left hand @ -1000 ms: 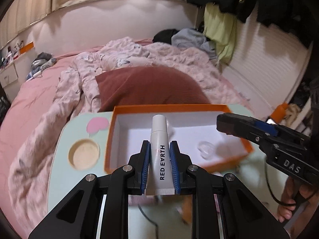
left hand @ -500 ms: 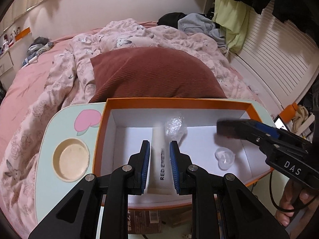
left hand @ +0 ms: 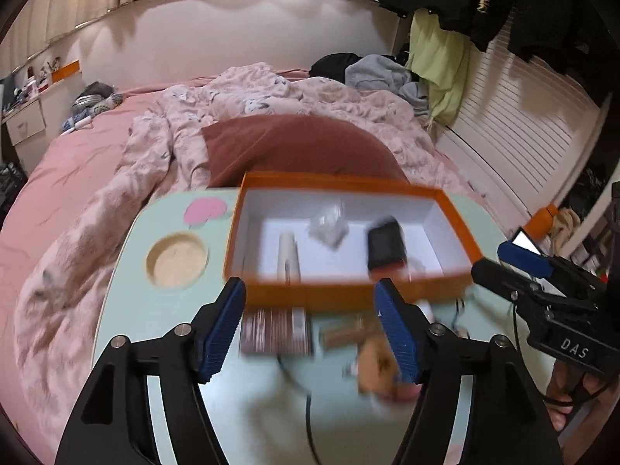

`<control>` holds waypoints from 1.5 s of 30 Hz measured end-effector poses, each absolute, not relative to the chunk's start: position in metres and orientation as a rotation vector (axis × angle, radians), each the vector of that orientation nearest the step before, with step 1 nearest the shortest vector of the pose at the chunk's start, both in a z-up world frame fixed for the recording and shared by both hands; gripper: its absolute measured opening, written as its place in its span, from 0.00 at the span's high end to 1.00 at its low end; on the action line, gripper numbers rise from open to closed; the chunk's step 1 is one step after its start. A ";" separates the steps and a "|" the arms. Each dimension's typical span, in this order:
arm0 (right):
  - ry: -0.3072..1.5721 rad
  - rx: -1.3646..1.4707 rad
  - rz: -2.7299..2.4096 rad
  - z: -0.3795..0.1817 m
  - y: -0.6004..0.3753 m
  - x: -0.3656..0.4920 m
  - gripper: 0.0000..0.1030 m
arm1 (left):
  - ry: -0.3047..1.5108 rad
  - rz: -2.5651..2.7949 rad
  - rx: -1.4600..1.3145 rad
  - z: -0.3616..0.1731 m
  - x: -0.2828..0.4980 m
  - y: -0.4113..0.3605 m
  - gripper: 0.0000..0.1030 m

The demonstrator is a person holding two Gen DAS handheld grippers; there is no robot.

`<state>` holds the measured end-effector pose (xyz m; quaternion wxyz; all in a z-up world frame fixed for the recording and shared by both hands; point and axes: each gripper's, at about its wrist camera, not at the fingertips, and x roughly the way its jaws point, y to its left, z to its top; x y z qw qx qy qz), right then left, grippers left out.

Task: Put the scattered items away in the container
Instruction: 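Withdraw both open grippers from the box back over the table, then grasp the plush bear with the left gripper while the right gripper grasps the pink heart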

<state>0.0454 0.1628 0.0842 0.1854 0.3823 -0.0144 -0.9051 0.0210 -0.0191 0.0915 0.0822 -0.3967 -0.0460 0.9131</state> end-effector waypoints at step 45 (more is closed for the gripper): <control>-0.435 1.197 -2.629 0.021 0.233 0.094 0.13 | -0.081 2.611 -1.124 0.049 0.057 0.020 0.29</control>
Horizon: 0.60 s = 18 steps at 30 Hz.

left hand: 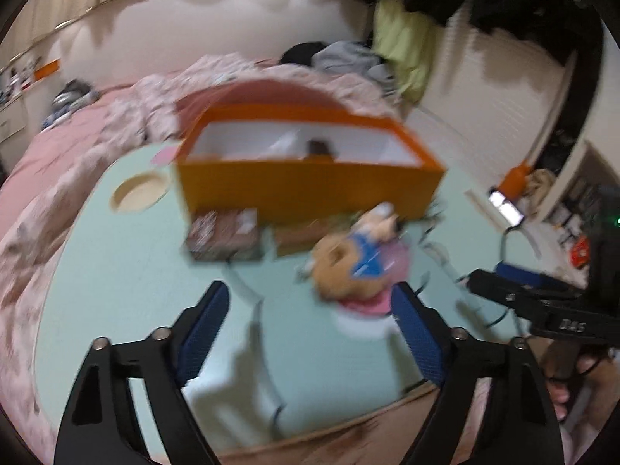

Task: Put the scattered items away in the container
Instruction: 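Grasp the plush bear with the left gripper while the right gripper grasps the pink heart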

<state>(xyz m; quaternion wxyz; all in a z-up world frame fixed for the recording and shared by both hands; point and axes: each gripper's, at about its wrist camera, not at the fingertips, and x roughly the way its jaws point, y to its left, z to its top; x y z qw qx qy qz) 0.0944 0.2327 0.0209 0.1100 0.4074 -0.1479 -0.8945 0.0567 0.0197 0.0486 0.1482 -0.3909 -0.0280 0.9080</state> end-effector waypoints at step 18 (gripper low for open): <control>-0.343 1.183 -2.614 0.025 0.220 0.094 0.14 | -0.015 2.523 -1.218 0.035 0.036 0.038 0.57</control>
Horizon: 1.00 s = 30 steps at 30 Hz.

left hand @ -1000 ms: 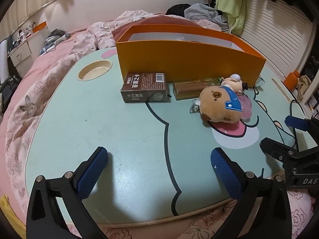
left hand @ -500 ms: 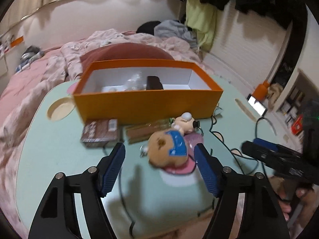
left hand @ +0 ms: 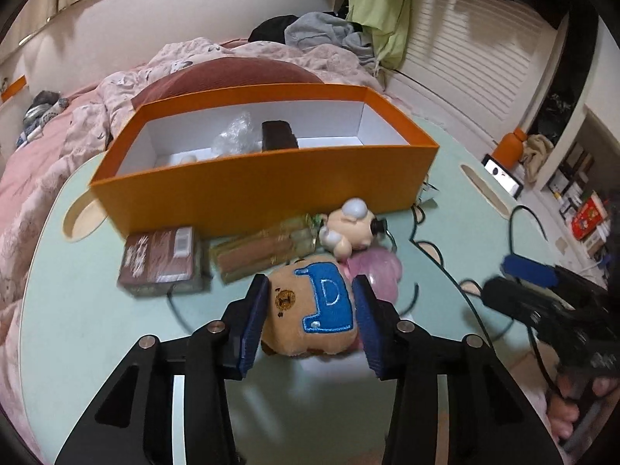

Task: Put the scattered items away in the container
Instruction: 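Grasp the plush bear with the left gripper while the right gripper grasps the pink heart, then carry the bear and pink heart into the orange box and release both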

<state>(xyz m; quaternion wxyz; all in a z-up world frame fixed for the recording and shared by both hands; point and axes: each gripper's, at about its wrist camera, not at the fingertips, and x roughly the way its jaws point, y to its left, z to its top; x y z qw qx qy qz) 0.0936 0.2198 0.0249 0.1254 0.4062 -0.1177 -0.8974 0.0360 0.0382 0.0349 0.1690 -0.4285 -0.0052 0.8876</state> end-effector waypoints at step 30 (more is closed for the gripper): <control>0.041 1.183 -2.446 0.032 0.143 0.063 0.64 | -0.228 2.689 -1.054 0.076 0.089 -0.035 0.57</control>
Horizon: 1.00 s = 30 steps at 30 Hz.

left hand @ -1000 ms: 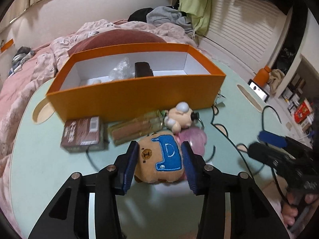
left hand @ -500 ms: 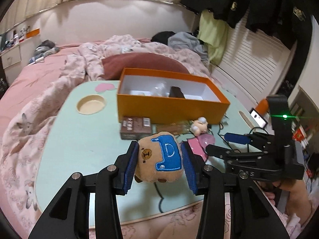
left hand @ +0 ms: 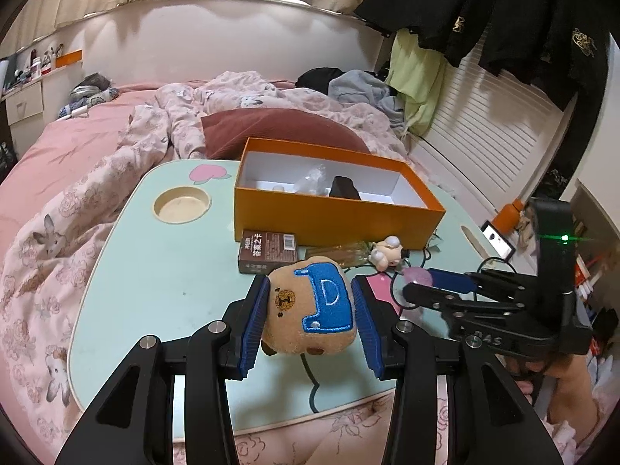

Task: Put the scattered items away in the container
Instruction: 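Carry the bear and pink heart into the orange box and release both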

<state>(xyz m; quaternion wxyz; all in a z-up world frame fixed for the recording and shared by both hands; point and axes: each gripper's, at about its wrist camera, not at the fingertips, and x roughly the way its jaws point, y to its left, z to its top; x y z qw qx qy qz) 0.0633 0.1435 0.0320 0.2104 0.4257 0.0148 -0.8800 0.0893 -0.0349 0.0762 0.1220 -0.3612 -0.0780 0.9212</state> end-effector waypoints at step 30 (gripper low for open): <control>0.000 1.164 -2.648 0.064 0.137 -0.067 0.63 | 0.004 2.691 -1.238 0.071 -0.089 -0.002 0.57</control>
